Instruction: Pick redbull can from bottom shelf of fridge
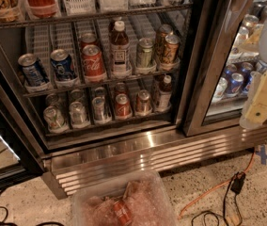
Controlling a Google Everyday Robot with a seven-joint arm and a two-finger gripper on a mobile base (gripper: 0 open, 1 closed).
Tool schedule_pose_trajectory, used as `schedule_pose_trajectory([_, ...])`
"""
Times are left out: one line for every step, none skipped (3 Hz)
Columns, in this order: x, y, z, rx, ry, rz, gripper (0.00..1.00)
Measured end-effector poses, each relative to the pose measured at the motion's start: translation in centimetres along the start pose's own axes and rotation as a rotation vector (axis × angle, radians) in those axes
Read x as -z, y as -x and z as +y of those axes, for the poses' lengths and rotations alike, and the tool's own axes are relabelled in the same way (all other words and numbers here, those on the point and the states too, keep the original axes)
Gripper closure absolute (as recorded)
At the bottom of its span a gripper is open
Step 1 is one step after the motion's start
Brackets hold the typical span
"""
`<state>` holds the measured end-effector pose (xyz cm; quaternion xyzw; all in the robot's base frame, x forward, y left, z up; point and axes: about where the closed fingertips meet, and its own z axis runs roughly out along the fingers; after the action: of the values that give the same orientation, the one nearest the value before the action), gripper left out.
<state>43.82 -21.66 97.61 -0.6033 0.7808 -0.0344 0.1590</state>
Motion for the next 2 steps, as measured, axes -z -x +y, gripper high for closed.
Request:
schedule_pose_trajectory([-0.7, 0.0, 0.0, -0.009, -0.006, -0.009, 0.00])
schedule_pose_trajectory([-3.1, -0.1, 0.6, -0.039, 0.029, -0.049, 0.00])
